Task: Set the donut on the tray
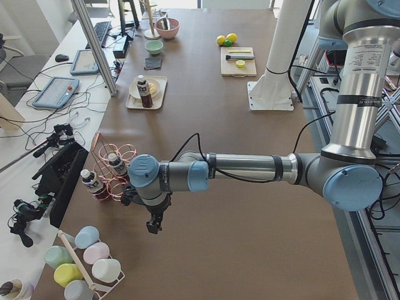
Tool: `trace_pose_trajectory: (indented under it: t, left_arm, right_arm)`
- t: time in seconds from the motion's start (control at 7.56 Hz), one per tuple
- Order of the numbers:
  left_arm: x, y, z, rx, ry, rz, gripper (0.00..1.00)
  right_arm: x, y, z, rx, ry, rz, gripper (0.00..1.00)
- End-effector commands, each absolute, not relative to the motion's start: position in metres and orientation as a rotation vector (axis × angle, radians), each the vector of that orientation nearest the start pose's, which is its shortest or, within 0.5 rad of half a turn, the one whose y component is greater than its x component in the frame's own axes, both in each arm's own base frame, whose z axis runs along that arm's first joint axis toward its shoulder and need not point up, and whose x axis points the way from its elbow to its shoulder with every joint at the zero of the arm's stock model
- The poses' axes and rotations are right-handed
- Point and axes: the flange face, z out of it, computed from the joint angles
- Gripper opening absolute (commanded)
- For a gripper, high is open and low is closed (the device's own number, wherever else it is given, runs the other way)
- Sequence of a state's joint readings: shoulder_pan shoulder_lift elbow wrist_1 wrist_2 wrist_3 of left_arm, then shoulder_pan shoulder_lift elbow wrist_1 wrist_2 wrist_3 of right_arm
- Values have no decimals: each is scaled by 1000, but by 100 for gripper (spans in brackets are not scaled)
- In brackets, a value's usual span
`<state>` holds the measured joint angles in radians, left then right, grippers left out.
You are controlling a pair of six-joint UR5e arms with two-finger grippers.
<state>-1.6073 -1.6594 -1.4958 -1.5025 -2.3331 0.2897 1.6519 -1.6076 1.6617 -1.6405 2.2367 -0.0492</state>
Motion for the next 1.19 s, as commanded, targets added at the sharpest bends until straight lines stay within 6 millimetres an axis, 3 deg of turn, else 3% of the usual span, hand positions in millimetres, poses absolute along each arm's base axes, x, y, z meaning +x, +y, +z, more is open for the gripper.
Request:
trace_pose_trajectory:
  t: [0.0,1.06]
  left_arm:
    - [-84,-505,672,50,769,209,98]
    - [-81,-500,673,51,810,204,98]
  right_arm:
    - [110,-463,649,22,-667,41,100]
    - [110,-461,652,16,-666,42,100]
